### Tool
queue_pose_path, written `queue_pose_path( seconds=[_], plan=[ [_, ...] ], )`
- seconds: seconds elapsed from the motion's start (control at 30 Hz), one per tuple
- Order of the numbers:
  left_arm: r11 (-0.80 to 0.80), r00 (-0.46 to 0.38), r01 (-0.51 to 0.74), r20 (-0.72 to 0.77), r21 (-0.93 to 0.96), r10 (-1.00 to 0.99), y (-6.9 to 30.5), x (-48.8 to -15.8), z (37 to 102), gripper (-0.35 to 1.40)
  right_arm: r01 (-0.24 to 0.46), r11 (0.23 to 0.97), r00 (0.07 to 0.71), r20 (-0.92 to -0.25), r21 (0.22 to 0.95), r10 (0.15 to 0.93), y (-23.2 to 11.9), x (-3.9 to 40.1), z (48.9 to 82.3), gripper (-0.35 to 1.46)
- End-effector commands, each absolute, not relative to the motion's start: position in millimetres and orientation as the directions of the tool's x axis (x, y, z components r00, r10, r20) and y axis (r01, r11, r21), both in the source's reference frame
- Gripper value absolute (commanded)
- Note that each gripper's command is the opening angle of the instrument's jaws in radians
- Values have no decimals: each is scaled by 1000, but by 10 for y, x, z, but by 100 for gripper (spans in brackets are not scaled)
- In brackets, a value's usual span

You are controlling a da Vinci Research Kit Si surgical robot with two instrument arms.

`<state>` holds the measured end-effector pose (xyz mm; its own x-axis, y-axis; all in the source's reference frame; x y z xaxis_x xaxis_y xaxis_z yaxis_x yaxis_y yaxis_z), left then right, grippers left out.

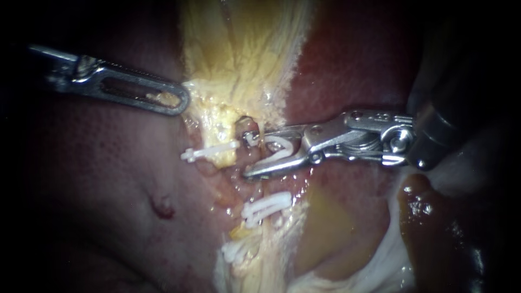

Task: Clipping third clip right tube

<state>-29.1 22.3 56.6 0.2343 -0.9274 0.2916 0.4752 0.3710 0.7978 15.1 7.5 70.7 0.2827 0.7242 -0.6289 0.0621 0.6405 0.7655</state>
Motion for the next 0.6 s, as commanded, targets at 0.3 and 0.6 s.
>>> queue_pose_path(
  seconds=[0.3, 0.6],
  plan=[
    [371, 234, 475, 292, 798, -927, 223, -291, 566, -35, 106, 596, 239, -602, 796, 762, 73, 151, 696, 49],
    [371, 235, 475, 292, 798, -927, 223, -290, 566, -35, 201, 561, 211, -595, 803, 776, 66, 155, 674, 49]
  ],
)
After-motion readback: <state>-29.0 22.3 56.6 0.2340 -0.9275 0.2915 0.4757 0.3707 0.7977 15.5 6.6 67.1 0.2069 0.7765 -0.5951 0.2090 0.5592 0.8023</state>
